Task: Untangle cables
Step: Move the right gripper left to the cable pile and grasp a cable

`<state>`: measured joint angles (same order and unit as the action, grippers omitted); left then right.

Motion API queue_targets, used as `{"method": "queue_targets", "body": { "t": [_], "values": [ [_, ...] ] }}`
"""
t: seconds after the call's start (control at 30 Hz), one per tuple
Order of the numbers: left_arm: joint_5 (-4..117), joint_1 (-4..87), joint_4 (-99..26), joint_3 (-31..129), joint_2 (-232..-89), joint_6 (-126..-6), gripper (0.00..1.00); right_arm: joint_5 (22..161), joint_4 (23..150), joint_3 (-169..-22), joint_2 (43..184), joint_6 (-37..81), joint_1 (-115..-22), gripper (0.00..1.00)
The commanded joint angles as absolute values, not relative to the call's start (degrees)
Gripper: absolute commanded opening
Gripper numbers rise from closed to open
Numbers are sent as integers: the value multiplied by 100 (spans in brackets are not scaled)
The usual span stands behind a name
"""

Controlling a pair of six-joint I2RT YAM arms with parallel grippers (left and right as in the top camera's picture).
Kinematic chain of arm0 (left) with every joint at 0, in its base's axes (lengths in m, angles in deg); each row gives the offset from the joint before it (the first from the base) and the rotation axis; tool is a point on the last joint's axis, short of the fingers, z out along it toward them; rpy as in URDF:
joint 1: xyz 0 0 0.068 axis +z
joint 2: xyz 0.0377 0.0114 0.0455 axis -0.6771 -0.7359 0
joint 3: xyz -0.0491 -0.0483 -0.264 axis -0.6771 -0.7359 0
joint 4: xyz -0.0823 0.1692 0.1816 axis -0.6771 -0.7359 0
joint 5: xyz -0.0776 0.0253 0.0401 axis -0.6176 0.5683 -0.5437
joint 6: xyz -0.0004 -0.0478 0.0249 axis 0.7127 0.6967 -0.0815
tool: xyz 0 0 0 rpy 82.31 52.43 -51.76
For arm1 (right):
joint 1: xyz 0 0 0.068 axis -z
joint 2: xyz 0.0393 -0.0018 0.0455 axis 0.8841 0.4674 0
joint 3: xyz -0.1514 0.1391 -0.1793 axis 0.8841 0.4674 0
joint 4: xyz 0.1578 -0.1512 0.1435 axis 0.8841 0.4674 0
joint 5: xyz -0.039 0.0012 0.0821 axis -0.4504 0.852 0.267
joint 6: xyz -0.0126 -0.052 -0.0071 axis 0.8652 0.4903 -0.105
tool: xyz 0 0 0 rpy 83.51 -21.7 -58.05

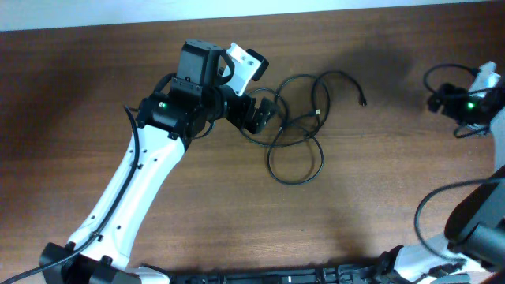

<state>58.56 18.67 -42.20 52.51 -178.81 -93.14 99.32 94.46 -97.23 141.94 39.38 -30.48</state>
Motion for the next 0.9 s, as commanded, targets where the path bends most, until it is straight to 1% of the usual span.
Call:
{"method": "queue_targets", "body": {
  "t": [0.0,0.07,0.17,0.27,0.7,0.77,0.87],
  "values": [
    [5882,1876,-4203,5276,-17752,-9246,99,10185,9794,-9694,13962,3995,-3522,98],
    [5880,1876,-4203,5276,-17752,-9246,99,10592,10106,-9694,13962,3997,-3806,99],
    [5880,1876,-4203,5276,-17752,-9246,99,11271,10500,-9692,13962,3997,-4202,99],
    [5882,1876,-4203,5276,-17752,-9246,99,11658,10598,-9692,13964,3995,-4562,99],
    [5930,1876,-4196,5276,-17752,-9248,99,11468,10620,-9445,13969,3873,-6276,99],
    [6258,1876,-4225,5276,-17752,-9246,99,11112,10563,-9268,13969,3558,-6499,98],
    [6990,1876,-4332,5276,-17752,-9244,99,10961,10421,-9023,13969,3499,-6715,99]
  ]
}}
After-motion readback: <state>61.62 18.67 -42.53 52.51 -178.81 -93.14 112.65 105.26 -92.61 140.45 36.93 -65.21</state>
